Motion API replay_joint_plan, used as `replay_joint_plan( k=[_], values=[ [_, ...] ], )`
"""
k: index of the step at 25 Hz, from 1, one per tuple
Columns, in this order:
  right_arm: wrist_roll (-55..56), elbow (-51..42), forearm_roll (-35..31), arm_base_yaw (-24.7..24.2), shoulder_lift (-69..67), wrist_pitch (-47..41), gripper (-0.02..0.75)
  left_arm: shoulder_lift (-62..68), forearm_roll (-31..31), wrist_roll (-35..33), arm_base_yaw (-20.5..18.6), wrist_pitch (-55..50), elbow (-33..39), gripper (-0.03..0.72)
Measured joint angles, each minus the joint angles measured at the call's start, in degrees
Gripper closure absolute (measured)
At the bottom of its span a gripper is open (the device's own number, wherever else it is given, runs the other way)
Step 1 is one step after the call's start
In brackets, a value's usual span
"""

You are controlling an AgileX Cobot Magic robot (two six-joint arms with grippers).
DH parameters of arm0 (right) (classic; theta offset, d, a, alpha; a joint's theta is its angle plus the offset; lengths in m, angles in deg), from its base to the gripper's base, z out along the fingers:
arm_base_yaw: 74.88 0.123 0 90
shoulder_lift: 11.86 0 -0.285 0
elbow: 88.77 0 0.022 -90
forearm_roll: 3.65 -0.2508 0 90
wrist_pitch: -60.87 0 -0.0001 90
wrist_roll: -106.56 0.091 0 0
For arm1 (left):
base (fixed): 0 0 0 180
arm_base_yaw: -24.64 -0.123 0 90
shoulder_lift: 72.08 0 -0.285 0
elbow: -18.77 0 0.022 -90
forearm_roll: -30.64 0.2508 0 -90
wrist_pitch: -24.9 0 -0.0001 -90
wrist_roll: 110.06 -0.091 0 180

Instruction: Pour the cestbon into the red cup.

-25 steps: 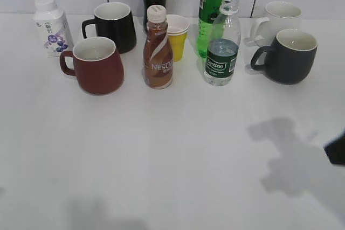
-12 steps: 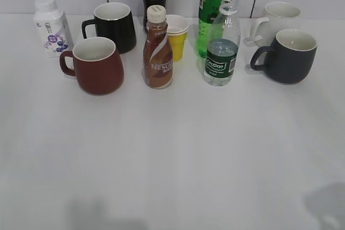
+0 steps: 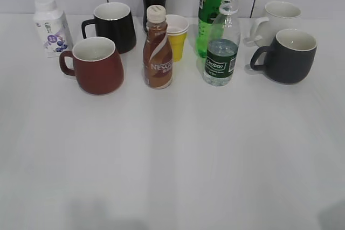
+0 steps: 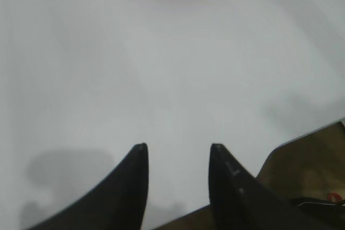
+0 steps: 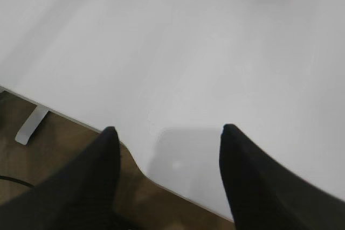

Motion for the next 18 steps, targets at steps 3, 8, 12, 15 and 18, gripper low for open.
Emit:
replay_joint_plan(
  k=[3, 8, 12, 15, 18],
  values=[
    [-0.01, 0.00, -0.06, 0.00, 0.00, 0.00, 0.295, 0.00, 0.00, 0.00, 0.00, 0.00, 0.00, 0.400],
    [-0.01, 0.00, -0.17, 0.00, 0.00, 0.00, 0.295, 0.00, 0.00, 0.00, 0.00, 0.00, 0.00, 0.400],
    [-0.01, 0.00, -0.17, 0.00, 0.00, 0.00, 0.295, 0.00, 0.00, 0.00, 0.00, 0.00, 0.00, 0.400],
    [-0.06, 0.00, -0.22, 0.00, 0.00, 0.00, 0.295, -0.22, 0.00, 0.00, 0.00, 0.06, 0.00, 0.400],
    [-0.07, 0.00, -0.34, -2.35, 0.26, 0.00, 0.298, -2.08, -0.05, 0.00, -1.54, 0.06, 0.00, 0.400]
  ],
)
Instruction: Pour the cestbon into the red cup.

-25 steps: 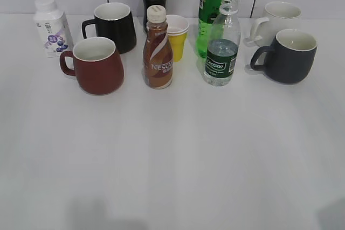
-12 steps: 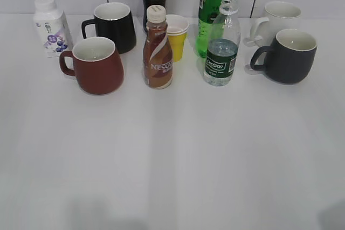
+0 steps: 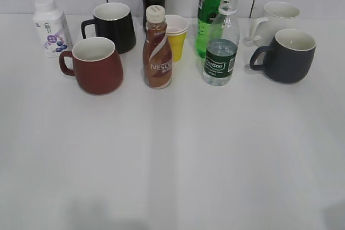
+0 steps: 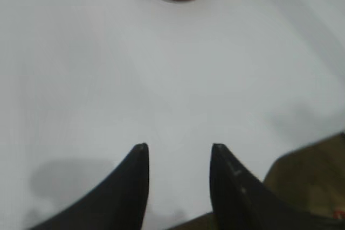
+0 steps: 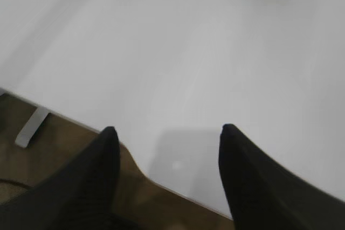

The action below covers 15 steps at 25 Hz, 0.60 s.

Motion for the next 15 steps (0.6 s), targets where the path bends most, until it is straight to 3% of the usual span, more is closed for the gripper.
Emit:
replay_joint_plan(
  k=[7, 10, 15],
  values=[
    [-0.05, 0.00, -0.02, -16.18, 2.68, 0.00, 0.298, -7.48, 0.12, 0.00, -11.15, -0.06, 0.00, 0.400],
    [-0.05, 0.00, -0.02, -18.87, 4.80, 0.00, 0.300, -11.04, 0.12, 0.00, -12.40, -0.06, 0.00, 0.400],
    [-0.05, 0.00, -0.02, -19.22, 5.63, 0.00, 0.300, -12.27, 0.12, 0.00, -12.61, -0.10, 0.10, 0.400]
  ],
)
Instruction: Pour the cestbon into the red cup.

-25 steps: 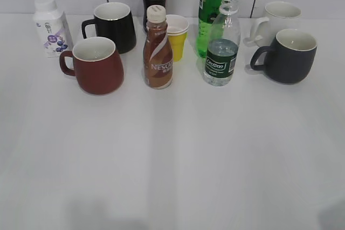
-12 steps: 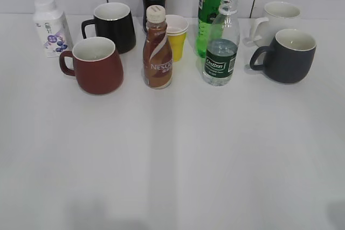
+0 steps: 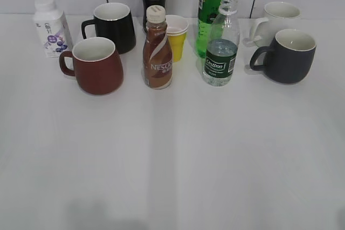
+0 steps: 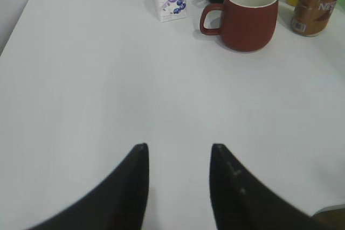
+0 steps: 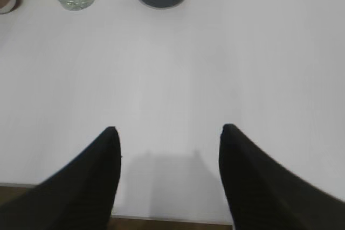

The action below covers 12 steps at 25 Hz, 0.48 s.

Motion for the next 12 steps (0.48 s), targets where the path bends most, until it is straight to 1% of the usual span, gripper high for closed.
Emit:
replay_joint_plan(
  k=[8, 12],
  values=[
    [0.00, 0.00, 0.00, -0.06, 0.00, 0.00, 0.300, -0.04, 0.00, 0.00, -0.11, 0.00, 0.16, 0.400],
    [0.00, 0.00, 0.00, -0.06, 0.00, 0.00, 0.300, -0.04, 0.00, 0.00, -1.90, 0.00, 0.16, 0.400]
  ],
)
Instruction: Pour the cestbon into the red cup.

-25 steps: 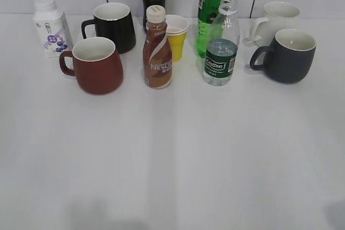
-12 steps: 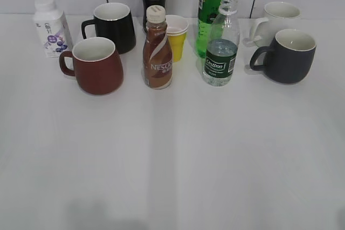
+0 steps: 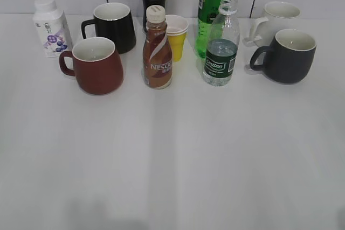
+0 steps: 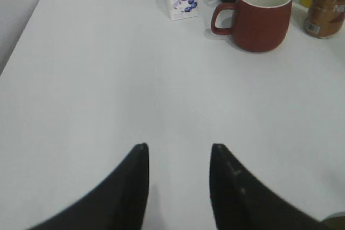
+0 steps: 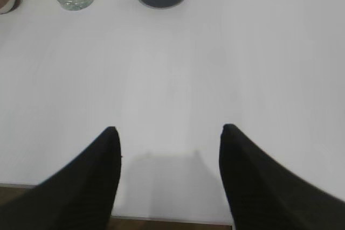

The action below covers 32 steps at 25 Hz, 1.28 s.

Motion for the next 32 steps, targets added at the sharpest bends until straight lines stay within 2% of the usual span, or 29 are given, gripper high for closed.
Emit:
replay_joint_plan(
  k=[24, 32],
  values=[
    [-1.00, 0.00, 0.50, -0.11, 0.00, 0.00, 0.309, 0.00, 0.00, 0.00, -0.77, 0.00, 0.00, 0.400],
    [-2.87, 0.00, 2.65, -3.61, 2.34, 0.00, 0.309, 0.00, 0.00, 0.00, -0.77, 0.00, 0.00, 0.400]
  ],
)
